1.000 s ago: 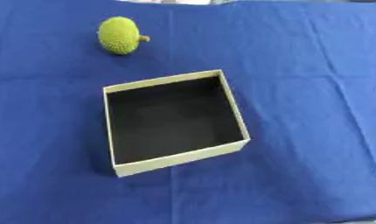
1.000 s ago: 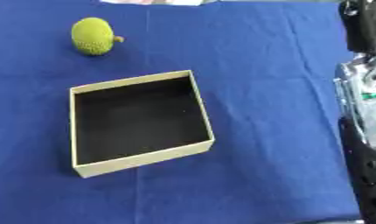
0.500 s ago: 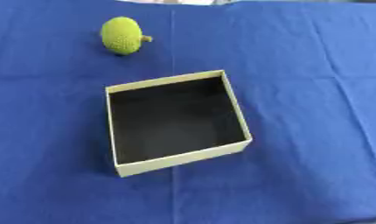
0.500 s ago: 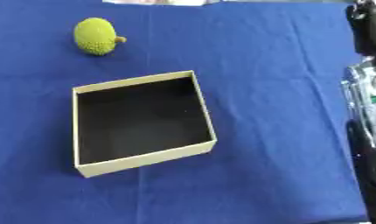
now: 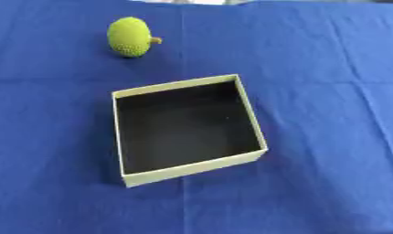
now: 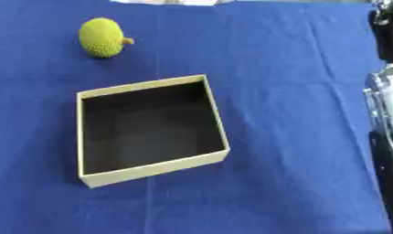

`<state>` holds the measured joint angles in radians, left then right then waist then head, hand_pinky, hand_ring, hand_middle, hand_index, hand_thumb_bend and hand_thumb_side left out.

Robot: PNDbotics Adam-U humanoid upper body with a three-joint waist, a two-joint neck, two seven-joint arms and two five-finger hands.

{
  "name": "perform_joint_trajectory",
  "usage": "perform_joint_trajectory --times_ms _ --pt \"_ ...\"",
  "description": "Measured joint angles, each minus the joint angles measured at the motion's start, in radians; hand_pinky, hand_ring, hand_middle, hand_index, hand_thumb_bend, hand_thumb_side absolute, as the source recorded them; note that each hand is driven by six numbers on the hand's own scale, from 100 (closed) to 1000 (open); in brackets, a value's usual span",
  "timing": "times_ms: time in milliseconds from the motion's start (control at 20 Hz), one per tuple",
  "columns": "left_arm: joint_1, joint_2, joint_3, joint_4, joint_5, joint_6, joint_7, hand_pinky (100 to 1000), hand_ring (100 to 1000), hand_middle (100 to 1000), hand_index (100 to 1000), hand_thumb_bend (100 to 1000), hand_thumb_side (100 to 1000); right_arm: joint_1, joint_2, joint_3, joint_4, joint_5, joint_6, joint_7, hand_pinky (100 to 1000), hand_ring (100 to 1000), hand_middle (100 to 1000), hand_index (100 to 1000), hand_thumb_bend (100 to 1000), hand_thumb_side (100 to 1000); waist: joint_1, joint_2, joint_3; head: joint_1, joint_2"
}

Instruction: Pick up objects on the table and place them in the box.

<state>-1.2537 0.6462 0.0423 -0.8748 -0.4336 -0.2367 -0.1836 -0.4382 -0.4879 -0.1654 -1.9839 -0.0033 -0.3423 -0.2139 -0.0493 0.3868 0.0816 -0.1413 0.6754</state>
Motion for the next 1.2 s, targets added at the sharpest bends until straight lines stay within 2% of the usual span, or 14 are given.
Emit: perform_joint_trajectory --times_ms 300,450,500,800,1000,1200 --pt "0.000 -0.039 -0.062 0.159 -0.098 -0.042 -0.097 1000 952 921 909 562 100 0.000 0.000 0.000 0.000 -0.001 -0.001 0.004 742 683 488 666 100 520 -0.002 0.001 -0.005 0.000 0.000" --pt "-0.001 -0.052 -0.084 0.233 -0.143 -0.077 -0.143 990 952 918 913 652 100 0.000 0.000 0.000 0.000 -0.001 -0.002 0.005 743 684 488 666 100 521 -0.003 0.001 -0.006 0.004 -0.001" --pt "-0.005 -0.055 -0.089 0.258 -0.159 -0.089 -0.158 987 950 911 913 692 100 0.000 0.000 0.000 0.000 -0.001 -0.002 0.005 743 684 488 666 100 521 -0.003 0.001 -0.006 0.005 -0.001" --pt "-0.036 -0.061 -0.096 0.410 -0.254 -0.181 -0.253 979 955 913 926 762 100 0.005 0.000 0.000 0.000 -0.001 -0.002 0.005 743 684 488 666 100 522 -0.003 0.001 -0.006 0.007 -0.001" --pt "-0.044 -0.073 -0.083 0.448 -0.319 -0.228 -0.318 980 953 905 931 752 100 0.005 0.000 0.000 0.000 -0.001 -0.002 0.005 743 684 488 666 100 522 -0.005 0.000 -0.006 0.008 -0.001" --pt "-0.050 -0.100 -0.036 0.431 -0.386 -0.263 -0.385 982 947 898 932 707 100 0.006 0.000 0.000 0.000 -0.002 -0.001 0.005 744 685 488 666 100 523 -0.009 0.000 -0.006 0.010 -0.001"
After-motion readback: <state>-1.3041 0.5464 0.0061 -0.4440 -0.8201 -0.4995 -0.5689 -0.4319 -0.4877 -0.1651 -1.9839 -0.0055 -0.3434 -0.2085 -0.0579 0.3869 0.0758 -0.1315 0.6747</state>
